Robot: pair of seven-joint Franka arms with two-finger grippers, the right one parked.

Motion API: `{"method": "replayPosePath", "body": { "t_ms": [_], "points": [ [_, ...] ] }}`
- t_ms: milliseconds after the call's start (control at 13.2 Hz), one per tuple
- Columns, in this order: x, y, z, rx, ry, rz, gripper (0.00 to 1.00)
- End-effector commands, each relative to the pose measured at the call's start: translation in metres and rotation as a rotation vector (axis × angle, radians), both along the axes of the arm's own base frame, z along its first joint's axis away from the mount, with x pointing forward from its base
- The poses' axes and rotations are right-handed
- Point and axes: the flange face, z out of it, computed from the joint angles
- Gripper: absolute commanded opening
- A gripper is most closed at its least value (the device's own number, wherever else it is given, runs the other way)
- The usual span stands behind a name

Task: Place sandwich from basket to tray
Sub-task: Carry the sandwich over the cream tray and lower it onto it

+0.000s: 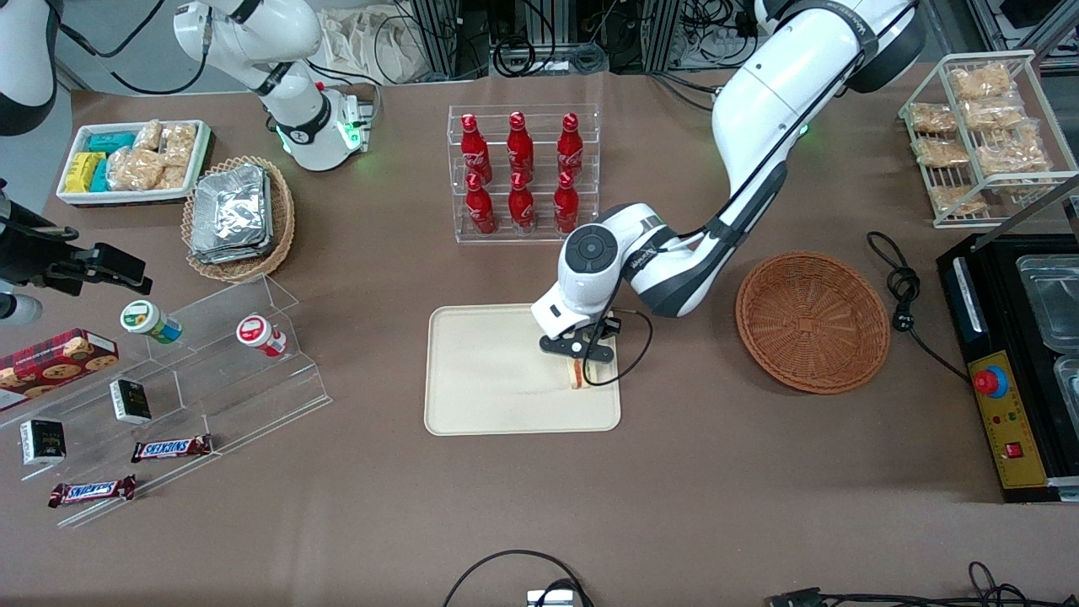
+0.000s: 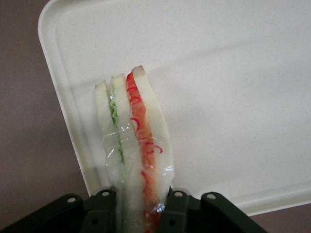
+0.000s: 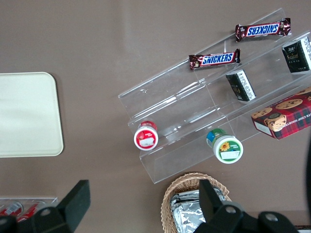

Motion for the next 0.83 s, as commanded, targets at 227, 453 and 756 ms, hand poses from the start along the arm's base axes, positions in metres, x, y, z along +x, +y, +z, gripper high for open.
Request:
{"method": "replayPosePath", "body": {
  "t_ms": [227,453,756],
  "points": [
    [0.001,-0.009,-0.007,0.008,-0.015,0.0,0.69],
    [0.002,-0.009,-0.008,0.016,-0.023,-0.009,1.0],
    [0.02,-0.007,0.016,-0.008,-0.056,0.082,1.0]
  ]
}}
